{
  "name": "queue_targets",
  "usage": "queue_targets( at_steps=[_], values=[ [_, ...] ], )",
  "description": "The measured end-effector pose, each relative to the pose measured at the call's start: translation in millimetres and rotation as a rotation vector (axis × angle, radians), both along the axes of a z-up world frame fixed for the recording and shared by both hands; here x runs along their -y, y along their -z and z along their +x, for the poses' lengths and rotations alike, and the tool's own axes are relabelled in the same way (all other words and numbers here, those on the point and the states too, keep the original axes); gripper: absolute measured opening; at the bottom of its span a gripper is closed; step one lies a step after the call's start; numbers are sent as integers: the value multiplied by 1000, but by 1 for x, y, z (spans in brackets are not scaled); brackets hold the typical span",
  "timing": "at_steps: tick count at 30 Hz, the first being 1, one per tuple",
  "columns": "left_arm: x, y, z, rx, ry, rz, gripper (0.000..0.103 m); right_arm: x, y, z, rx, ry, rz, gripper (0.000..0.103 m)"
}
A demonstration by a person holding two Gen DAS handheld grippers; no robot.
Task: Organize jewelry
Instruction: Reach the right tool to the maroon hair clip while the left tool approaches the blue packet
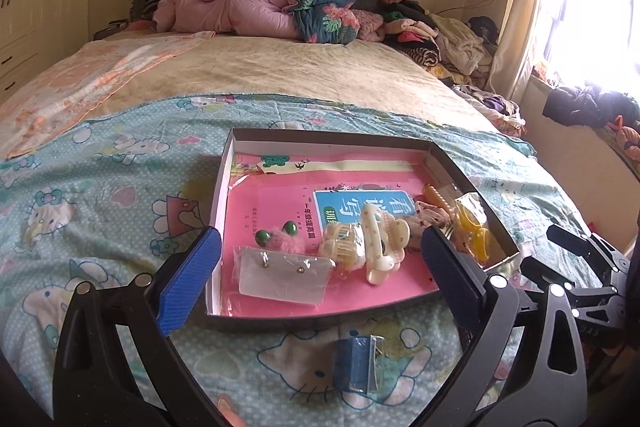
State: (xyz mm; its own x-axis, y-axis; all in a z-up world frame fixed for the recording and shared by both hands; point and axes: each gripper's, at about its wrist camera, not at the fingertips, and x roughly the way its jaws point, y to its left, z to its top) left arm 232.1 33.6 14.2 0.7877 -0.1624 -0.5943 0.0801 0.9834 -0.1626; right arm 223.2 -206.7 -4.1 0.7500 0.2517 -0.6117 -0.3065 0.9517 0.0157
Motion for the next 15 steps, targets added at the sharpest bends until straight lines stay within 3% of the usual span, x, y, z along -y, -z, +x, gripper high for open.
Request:
queue_targets(
  at_steps=[15],
  values=[
    [15, 17, -35, -34, 35, 41, 91, -7, 11, -34, -40, -23, -10, 82]
  ],
)
